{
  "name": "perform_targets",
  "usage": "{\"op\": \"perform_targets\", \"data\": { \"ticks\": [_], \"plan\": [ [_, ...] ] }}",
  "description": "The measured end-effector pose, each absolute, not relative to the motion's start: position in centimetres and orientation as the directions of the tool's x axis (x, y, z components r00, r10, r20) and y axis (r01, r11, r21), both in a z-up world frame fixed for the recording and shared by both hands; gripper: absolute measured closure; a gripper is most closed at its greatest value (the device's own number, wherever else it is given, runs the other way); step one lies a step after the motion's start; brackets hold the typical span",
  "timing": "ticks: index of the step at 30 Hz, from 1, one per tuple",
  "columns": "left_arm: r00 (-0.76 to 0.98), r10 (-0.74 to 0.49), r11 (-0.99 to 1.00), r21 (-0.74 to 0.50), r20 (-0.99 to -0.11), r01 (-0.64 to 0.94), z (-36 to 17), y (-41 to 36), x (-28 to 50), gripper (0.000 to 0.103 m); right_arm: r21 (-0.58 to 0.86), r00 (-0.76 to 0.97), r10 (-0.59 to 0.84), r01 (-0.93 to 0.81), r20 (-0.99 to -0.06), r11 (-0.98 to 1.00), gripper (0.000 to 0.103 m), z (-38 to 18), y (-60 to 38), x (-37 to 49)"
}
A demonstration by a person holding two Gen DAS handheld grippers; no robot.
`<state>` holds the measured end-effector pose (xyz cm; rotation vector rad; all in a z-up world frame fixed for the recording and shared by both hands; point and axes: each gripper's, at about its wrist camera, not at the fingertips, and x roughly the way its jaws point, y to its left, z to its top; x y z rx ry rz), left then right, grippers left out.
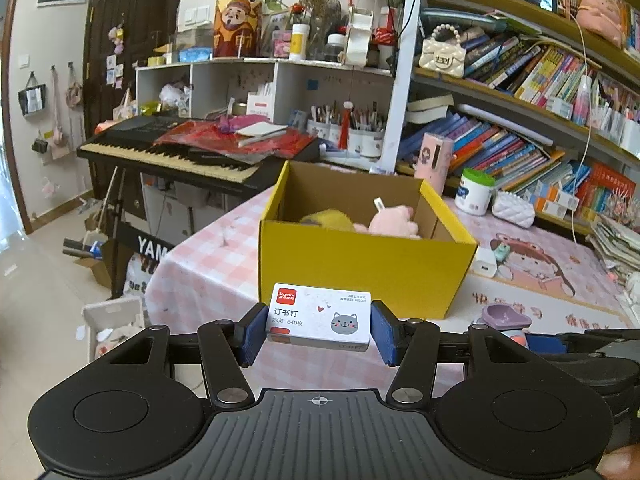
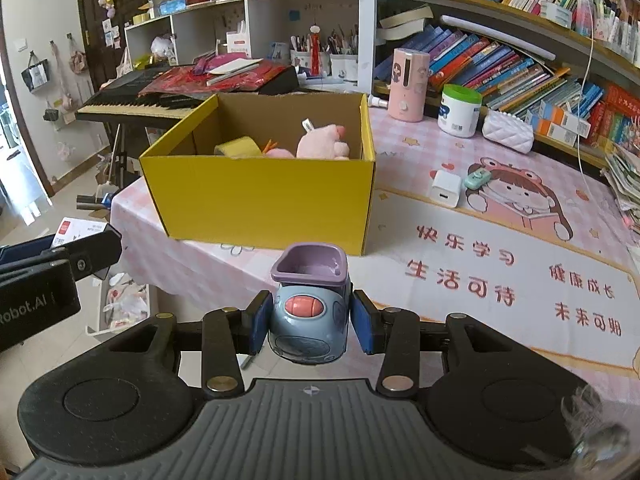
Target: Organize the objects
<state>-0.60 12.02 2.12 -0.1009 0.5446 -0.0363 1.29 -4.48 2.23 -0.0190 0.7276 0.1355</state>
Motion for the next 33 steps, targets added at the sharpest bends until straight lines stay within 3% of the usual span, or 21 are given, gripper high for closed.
{"op": "perform_targets", "data": {
  "ticks": [19, 33],
  "plan": [
    [0.89, 0.005, 0.998, -0.053, -0.456, -0.033, 3.9, 10.3, 7.5, 0.05, 0.05, 0.789, 0.216, -0.23, -0.576, 0.972, 0.063, 5.4, -4.7, 10.7],
    [0.87, 0.086, 0.995, -0.009, -0.486, -0.103, 3.1, 9.4, 13.9, 0.05, 0.013, 0.744, 0.283, -0.346, -0.606, 0.938, 0.063, 4.2, -4.0, 18.7]
  ]
}}
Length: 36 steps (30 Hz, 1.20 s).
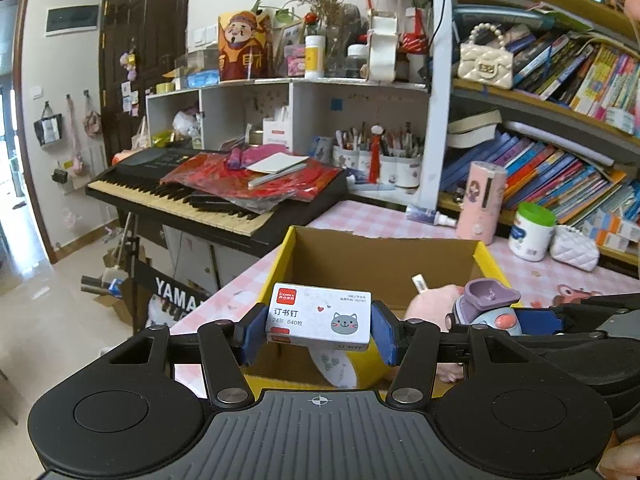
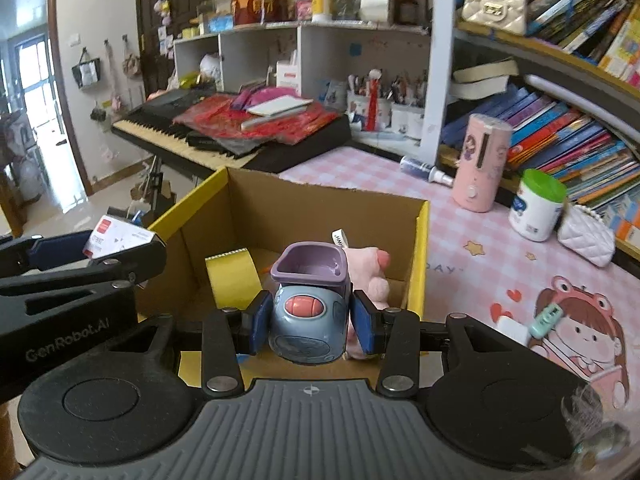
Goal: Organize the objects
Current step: 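Lower the grey toy car into the yellow box and open the right tool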
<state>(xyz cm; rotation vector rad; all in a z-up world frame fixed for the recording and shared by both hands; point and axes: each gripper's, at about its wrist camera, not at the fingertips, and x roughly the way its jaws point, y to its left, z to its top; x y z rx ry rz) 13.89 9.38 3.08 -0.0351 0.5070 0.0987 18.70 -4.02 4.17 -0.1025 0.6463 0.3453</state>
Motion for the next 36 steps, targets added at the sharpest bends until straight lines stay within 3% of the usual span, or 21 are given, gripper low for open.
{"op": "perform_targets", "data": {
  "ticks": [8, 21, 33, 36],
  "plan": [
    [0.842, 0.126, 0.991, 0.019, -0.525, -0.136, 2.0, 9.1, 16.5, 0.05, 0.016, 0.623, 0.309, -0.43, -0.719, 0.903, 0.062, 1.0, -3.4, 22.4],
    [0.793, 0.147, 0.988, 0.049, -0.592, -0.146, 0.5, 7.9, 19.0, 0.05, 0.143, 0.489, 0.462, -0.557, -0.74, 0.818, 0.064, 0.2, -3.7, 24.4],
    [0.792, 0.143, 0.989, 0.049, -0.593, -0.142, 0.5, 6.6, 19.8, 0.047, 0.07, 0.51, 0.497, -0.645, -0.702, 0.761, 0.054, 0.4, -4.4, 24.9],
    [0.796, 0.137, 0.989, 0.039, -0.59, -0.142, 0.5, 6.4, 20.0, 0.039, 0.052, 0.518, 0.496, -0.654, -0.697, 0.755, 0.053, 0.4, -4.8, 25.3]
  ]
}}
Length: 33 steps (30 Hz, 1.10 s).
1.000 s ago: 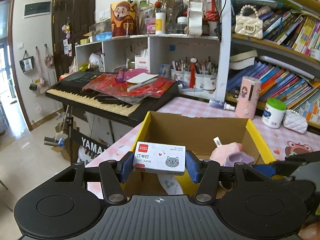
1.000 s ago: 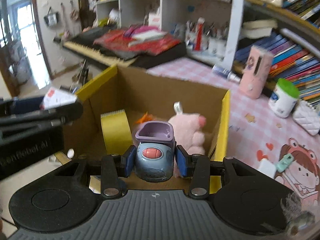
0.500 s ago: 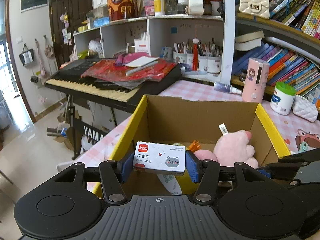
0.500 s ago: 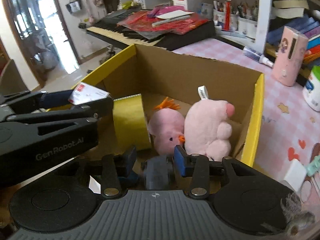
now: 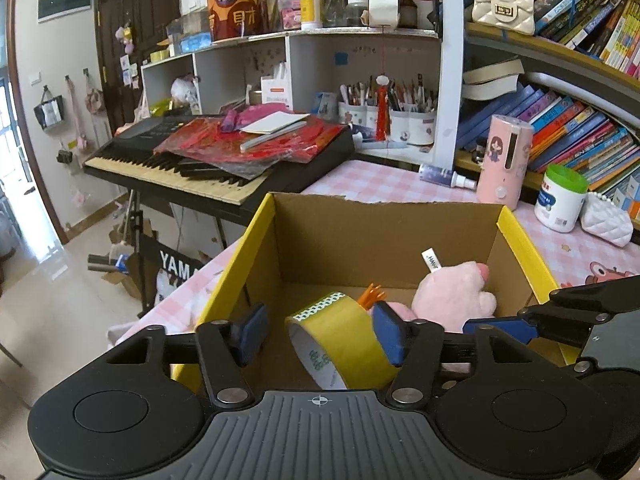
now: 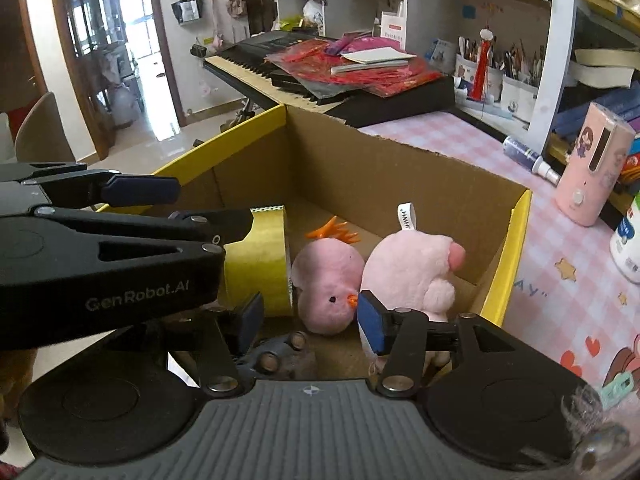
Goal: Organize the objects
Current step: 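Lower the grey toy car into the yellow box and open the right tool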
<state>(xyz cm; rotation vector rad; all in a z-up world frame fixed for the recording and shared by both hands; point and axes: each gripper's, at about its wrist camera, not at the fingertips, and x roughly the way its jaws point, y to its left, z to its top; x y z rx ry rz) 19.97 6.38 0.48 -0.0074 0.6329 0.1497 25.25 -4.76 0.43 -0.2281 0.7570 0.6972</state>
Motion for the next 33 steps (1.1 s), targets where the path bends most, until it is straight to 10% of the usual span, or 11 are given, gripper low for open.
{"op": "perform_targets", "data": {
  "ticks": [4, 7, 15, 33],
  "plan": [
    [0.809, 0.129, 0.99, 0.023, -0.573, -0.141, 0.7, 6.0, 20.1, 0.036, 0.019, 0.534, 0.489, -0.662, -0.689, 0.75, 0.051, 0.5, -5.5, 25.8],
    [0.815, 0.124, 0.99, 0.016, -0.566, -0.14, 0.9, 5.7, 20.3, 0.034, -0.049, 0.595, 0.429, -0.621, -0.68, 0.783, 0.028, 0.5, -6.1, 26.2],
    [0.828, 0.136, 0.988, 0.008, -0.544, -0.157, 1.1, 5.3, 19.9, 0.018, -0.055, 0.612, 0.44, -0.621, -0.658, 0.781, 0.023, 0.7, -6.9, 25.4],
    [0.874, 0.112, 0.987, -0.05, -0.473, -0.154, 2.8, 5.6, 15.2, 0.017, -0.089, 0.781, 0.313, -0.423, -0.541, 0.902, 0.017, 3.8, -8.9, 18.8]
  ]
}}
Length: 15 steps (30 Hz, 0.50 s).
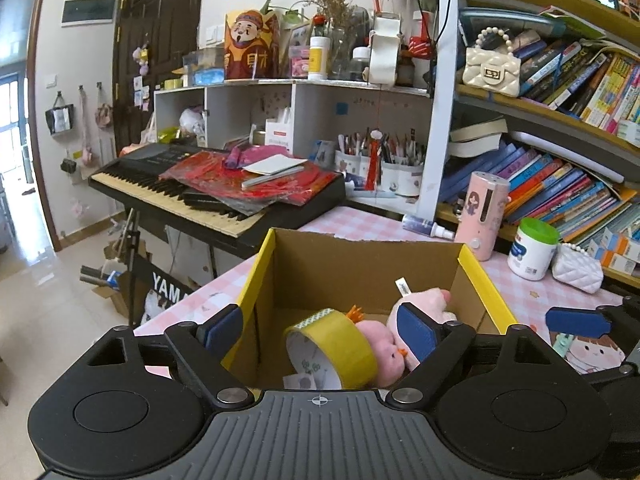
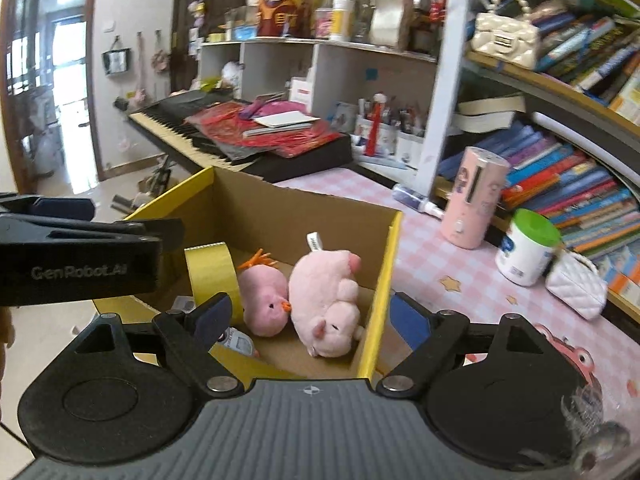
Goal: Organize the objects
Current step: 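Lower the white staple box into the yellow box and open the left tool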
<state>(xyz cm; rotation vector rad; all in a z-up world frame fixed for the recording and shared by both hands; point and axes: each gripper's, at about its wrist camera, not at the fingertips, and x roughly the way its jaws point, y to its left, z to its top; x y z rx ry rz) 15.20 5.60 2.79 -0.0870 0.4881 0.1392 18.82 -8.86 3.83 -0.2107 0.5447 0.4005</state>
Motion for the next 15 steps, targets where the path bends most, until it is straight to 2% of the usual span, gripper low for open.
{"op": "perform_targets", "data": {
  "ticks": [15],
  "plan": [
    [0.862, 0.086, 0.99, -0.054, -0.499, -0.129, 1.9, 6.3, 10.2, 0.017, -0.088, 0.811, 0.18, -0.274, -0.557, 0.958, 0.015, 3.0, -9.4, 13.2]
  ]
}}
